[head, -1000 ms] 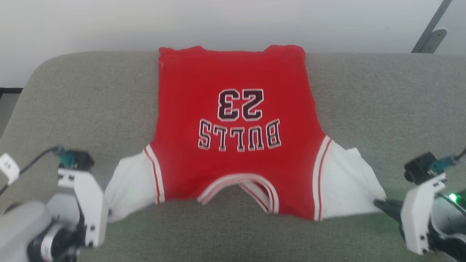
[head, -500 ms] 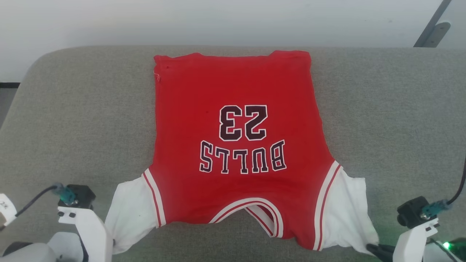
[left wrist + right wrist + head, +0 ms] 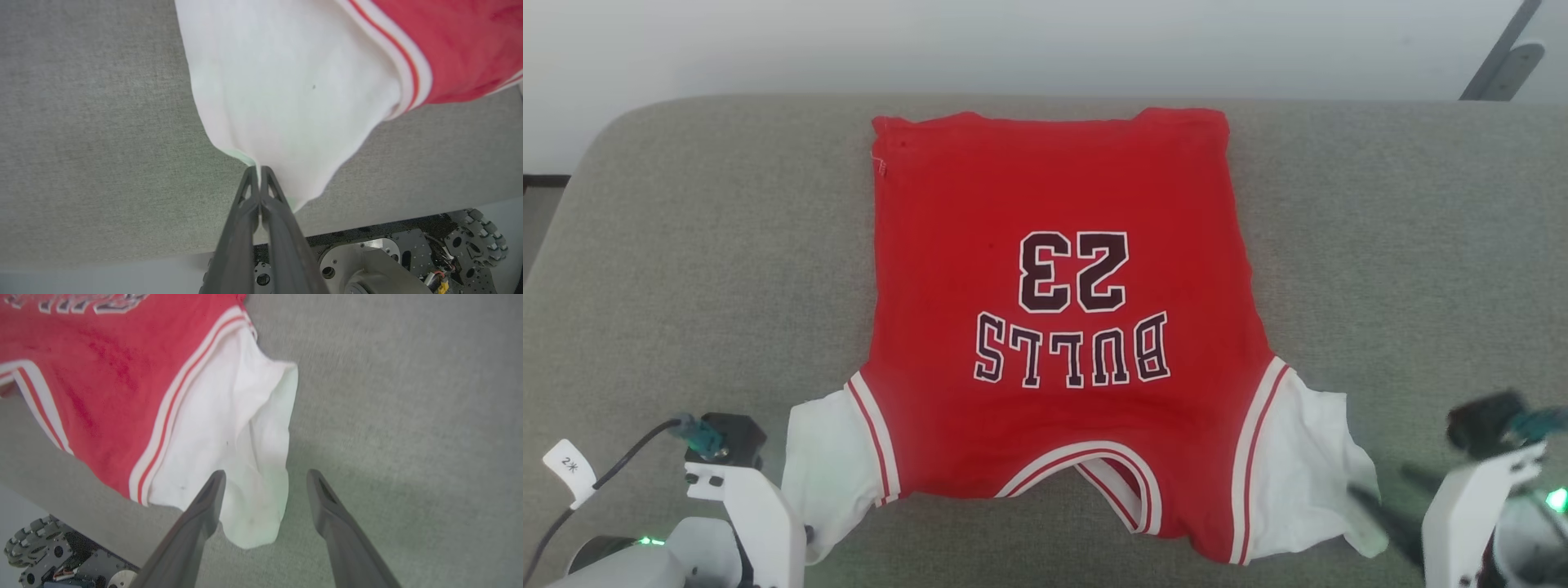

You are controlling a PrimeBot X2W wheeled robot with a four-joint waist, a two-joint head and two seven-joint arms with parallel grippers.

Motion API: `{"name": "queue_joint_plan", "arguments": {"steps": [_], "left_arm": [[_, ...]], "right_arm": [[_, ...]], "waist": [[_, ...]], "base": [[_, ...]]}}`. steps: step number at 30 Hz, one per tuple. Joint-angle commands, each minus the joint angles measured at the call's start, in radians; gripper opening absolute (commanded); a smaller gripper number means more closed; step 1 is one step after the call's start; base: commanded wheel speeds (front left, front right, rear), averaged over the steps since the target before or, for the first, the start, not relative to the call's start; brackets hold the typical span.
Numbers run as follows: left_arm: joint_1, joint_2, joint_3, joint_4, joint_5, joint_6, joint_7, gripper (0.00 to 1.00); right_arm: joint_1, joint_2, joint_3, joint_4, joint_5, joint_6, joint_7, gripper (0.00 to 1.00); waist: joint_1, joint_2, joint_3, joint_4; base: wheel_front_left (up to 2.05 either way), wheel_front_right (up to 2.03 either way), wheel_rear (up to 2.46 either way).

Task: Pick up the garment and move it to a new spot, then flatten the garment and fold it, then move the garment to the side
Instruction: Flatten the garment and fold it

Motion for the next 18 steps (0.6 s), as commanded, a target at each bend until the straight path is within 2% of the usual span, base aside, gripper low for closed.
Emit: {"name": "queue_joint_plan", "arguments": {"steps": [1,4,6,9,13,18], "left_arm": [[0.003,-0.006,0.001,0.005,0.018,-0.003,-0.009,0.00],[-0.008,-0.023,0.003,0.007,0.022,-0.008,-0.011,0.00],[-0.024,-0.037,0.003,0.011,0.029,-0.014,-0.009,0.00],[-0.042,-0.058,0.004,0.016,0.031,-0.022,-0.005,0.00],[-0.081,-0.087,-0.002,0.024,0.053,-0.039,0.007,0.00],[-0.135,-0.138,-0.011,0.045,0.084,-0.067,0.024,0.00]], "right_arm": [[-0.025,0.022,-0.036,-0.045,-0.010,0.000,0.000,1.00],[-0.063,0.047,-0.087,-0.106,-0.032,0.000,-0.003,1.00],[-0.150,0.074,-0.109,-0.133,-0.063,0.000,-0.024,1.00],[-0.271,0.091,-0.090,-0.099,-0.093,0.000,-0.066,1.00],[-0.456,0.085,-0.045,0.029,-0.122,0.000,-0.122,1.00],[-0.694,0.057,0.012,0.270,-0.137,0.000,-0.182,1.00]], "waist": [[0.0000,-0.0001,0.008,0.005],[0.0000,-0.0001,0.026,0.013],[0.0000,-0.0001,0.046,0.023],[0.0000,-0.0001,0.071,0.038],[0.0000,-0.0001,0.114,0.075],[0.0000,-0.0001,0.176,0.140]], "base": [[0.00,0.00,0.00],[0.00,0.00,0.00],[0.00,0.00,0.00],[0.00,0.00,0.00],[0.00,0.00,0.00],[0.00,0.00,0.00]]}}
